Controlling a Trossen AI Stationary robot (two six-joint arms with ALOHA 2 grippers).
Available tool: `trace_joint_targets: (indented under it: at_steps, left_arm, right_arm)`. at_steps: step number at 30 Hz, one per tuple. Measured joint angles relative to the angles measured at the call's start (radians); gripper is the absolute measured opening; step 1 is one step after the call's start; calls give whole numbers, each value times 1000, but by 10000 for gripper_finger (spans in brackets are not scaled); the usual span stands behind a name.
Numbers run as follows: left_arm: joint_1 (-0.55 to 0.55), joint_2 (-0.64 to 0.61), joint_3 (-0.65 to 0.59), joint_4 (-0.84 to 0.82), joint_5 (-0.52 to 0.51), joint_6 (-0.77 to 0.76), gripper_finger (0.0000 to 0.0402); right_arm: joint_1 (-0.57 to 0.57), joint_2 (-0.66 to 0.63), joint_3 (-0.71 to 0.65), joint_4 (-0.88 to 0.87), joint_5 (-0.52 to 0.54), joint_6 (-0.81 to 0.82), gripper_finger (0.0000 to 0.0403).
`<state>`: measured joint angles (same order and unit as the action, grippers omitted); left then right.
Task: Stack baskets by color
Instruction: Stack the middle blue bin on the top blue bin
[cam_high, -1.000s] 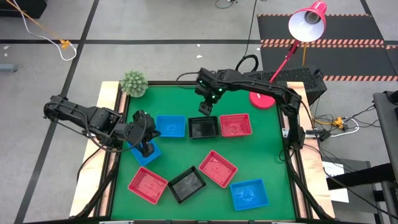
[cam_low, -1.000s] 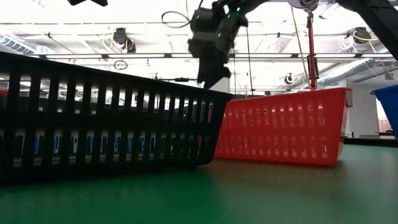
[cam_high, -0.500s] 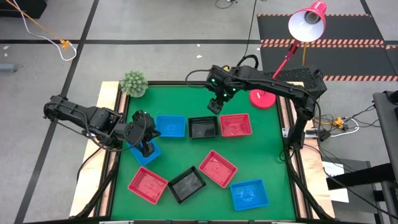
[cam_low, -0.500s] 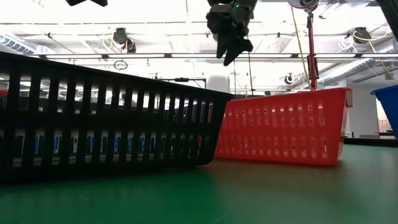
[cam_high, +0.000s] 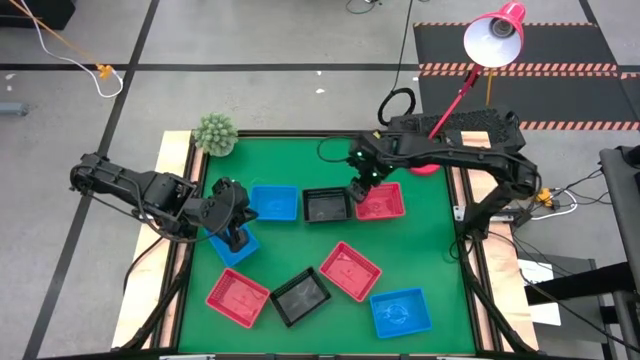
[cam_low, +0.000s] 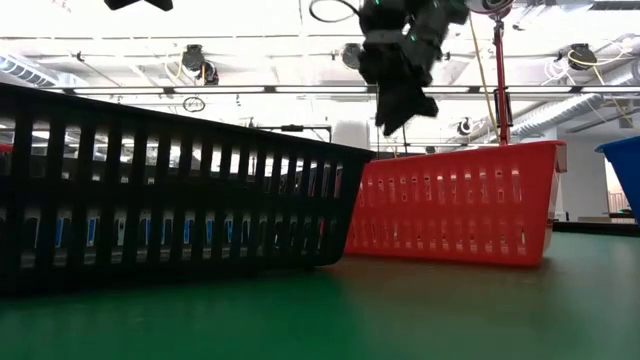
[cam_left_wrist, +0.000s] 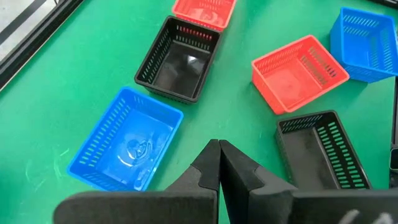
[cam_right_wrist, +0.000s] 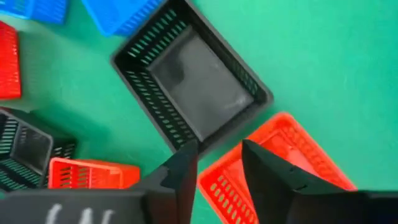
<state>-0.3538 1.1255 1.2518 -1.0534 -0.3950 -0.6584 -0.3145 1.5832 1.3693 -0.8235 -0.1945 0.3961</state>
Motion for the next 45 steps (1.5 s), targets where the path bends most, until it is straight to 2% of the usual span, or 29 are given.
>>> trace_joint_targets:
  at_steps: [4, 8, 13, 18, 26, 30, 38, 45]
  left_arm:
    - [0, 0, 0, -6, 0, 4, 5]
    - [-1, 0, 0, -6, 0, -16, 5]
    - [-13, 0, 0, -8, 2, -156, 5]
    - [-53, 0, 0, -10, 38, -323, 5]
    - [-172, 25, 0, -16, 53, -512, 6]
    - [-223, 58, 0, -19, 120, -611, 8]
    - [-249, 138, 0, -53, 240, -780, 50]
    - [-240, 158, 0, -115, 275, -883, 92]
  right_arm:
    - [-8, -40, -105, 42, -19, 42, 85]
    - [5, -43, -127, 28, -96, 47, 60]
    - [53, -45, -127, 24, -125, 95, 36]
    - [124, -92, -127, 35, -116, 179, 23]
    - [231, -201, -127, 22, -23, 268, 18]
    - [264, -242, -127, 19, 11, 274, 18]
    - [310, -265, -126, 40, 15, 267, 18]
    - [336, -264, -126, 41, 13, 220, 18]
